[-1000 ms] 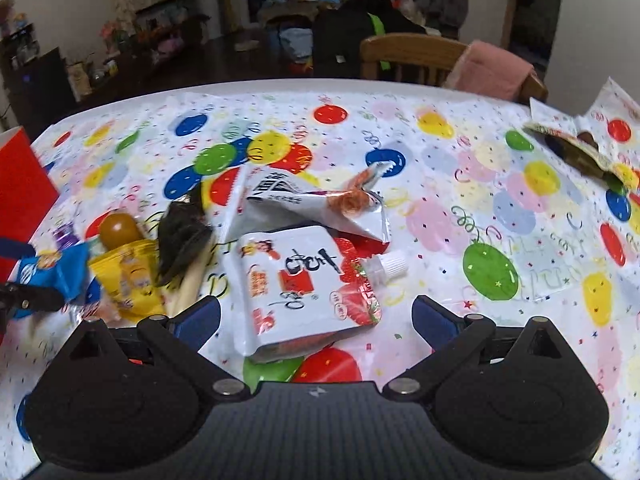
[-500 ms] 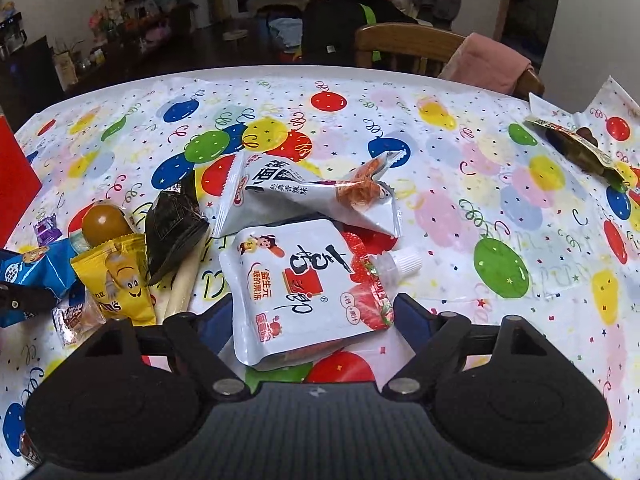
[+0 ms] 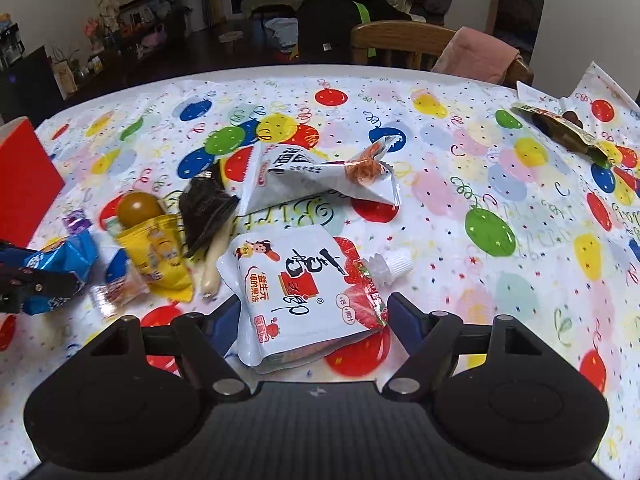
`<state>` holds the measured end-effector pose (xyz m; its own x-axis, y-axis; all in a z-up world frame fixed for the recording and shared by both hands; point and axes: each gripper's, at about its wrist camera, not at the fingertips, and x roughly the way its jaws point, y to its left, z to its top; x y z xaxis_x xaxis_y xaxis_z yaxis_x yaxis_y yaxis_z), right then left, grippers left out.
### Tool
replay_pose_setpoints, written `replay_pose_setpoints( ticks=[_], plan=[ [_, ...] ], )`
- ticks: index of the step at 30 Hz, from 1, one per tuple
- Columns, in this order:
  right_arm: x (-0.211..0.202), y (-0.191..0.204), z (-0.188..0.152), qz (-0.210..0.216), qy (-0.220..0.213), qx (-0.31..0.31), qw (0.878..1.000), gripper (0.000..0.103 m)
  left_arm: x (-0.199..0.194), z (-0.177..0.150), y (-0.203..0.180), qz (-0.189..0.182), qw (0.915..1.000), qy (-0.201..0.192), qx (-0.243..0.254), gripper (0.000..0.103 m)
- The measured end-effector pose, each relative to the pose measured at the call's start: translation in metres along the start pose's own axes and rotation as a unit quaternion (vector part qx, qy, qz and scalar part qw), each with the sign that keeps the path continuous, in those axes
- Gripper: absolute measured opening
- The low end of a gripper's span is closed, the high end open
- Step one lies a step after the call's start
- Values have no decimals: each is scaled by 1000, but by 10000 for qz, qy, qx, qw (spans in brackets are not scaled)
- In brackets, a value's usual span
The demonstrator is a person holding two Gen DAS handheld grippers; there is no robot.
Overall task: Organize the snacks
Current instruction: 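Grasp the blue cookie packet with the left tool while the right tool grasps the white drink pouch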
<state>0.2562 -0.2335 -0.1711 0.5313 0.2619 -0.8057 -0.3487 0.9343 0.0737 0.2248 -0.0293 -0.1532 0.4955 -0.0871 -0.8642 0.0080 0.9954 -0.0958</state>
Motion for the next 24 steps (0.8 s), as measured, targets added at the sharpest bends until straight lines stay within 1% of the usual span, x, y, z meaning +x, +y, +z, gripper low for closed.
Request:
replay_pose_setpoints(
  ticks=[5, 12, 19, 24],
  plan=[
    [-29, 6, -6, 60, -134, 33, 9999, 76, -17, -7, -3, -9, 9999, -63, -112, 42],
    [-71, 22, -9, 133, -260, 12, 9996, 76, -50, -14, -5, -24, 9993, -287, -233, 42],
    [-107, 54, -5, 236, -425, -57, 9988, 76, -85, -22, 3, -31, 9983, -473, -326, 42],
    [-129, 85, 3, 411, -579, -150, 9974, 76, -110, -26, 16, -2, 9972, -615, -432, 42]
  ],
)
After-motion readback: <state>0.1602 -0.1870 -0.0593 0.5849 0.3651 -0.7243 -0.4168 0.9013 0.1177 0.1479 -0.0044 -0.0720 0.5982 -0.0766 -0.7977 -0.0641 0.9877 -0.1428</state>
